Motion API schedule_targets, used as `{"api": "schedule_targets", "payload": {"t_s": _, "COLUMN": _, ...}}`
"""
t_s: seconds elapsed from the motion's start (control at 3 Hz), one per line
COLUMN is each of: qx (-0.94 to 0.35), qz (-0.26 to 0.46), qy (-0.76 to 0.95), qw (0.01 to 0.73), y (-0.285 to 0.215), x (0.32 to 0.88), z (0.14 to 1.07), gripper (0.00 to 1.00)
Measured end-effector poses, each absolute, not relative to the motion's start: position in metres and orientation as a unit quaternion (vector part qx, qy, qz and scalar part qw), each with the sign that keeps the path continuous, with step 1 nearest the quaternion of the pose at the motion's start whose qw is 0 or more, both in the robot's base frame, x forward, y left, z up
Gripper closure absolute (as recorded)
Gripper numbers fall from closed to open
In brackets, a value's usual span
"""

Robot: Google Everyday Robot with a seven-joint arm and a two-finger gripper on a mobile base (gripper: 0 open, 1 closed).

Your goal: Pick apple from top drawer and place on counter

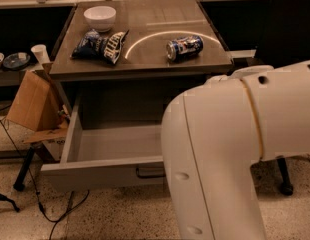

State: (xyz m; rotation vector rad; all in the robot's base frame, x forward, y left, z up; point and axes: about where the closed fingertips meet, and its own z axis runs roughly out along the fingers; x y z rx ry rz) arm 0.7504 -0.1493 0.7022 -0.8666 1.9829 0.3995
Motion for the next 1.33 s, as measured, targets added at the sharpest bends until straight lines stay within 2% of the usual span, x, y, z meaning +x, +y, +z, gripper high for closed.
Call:
{"api": "schedule_targets", "payload": {"t_s": 0.67, "qx": -0.398, "qz": 0.155, "qy": 0.801, "qw": 0.419, "y": -0.1651, "x": 0.7510, "z": 0.6823, "gripper": 0.00}}
{"api": "schedule_targets", "payload": {"t_s": 1.33, "qx": -0.413, "qz": 0.154, "qy": 0.790, "qw": 0.426, "y": -0.1577, "x": 0.7504, "z": 0.6818, "gripper": 0.00}}
